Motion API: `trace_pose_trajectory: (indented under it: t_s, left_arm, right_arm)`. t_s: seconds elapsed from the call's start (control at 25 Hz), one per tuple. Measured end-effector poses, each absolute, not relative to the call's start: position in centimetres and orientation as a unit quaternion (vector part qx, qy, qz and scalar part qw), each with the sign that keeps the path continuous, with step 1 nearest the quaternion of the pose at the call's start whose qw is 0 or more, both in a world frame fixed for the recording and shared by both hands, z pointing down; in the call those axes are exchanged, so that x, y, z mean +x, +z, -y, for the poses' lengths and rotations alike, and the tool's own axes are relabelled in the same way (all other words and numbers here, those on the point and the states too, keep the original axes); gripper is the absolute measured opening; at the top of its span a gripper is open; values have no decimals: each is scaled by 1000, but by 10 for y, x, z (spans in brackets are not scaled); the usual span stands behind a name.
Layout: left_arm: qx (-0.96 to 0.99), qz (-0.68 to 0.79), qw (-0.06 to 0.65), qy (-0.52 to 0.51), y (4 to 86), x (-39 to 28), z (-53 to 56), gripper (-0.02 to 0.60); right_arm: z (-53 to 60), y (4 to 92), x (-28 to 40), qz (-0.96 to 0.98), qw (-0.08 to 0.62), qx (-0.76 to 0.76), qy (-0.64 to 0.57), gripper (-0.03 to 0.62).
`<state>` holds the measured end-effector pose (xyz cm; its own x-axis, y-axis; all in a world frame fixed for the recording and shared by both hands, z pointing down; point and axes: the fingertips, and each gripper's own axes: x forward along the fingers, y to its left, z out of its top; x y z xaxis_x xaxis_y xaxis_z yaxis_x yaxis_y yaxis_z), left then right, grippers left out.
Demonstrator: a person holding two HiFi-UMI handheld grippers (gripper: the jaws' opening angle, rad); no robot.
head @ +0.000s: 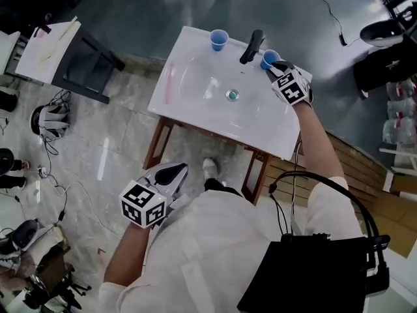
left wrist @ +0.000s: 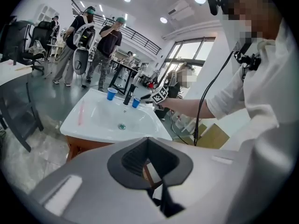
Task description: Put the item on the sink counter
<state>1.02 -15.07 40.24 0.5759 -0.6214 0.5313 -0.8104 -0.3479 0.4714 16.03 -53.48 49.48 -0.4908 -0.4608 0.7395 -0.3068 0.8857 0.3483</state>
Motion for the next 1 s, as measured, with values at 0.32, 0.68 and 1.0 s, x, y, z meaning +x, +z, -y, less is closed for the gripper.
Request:
trace_pose_trajectory:
  t_s: [0.32, 0.68, 1.0]
  left_arm:
    - [799, 457, 370, 128, 408, 3, 159, 5]
    - [794, 463, 374, 125, 410, -4, 151, 5]
    - [812, 442, 359, 124, 402, -4, 128, 5]
  right_arm:
    - [561, 531, 158, 842, 496, 197, -75, 75]
    - [556, 534, 156, 838, 501, 202, -76, 21]
    - [505, 508, 151, 846, 493, 189, -70, 20]
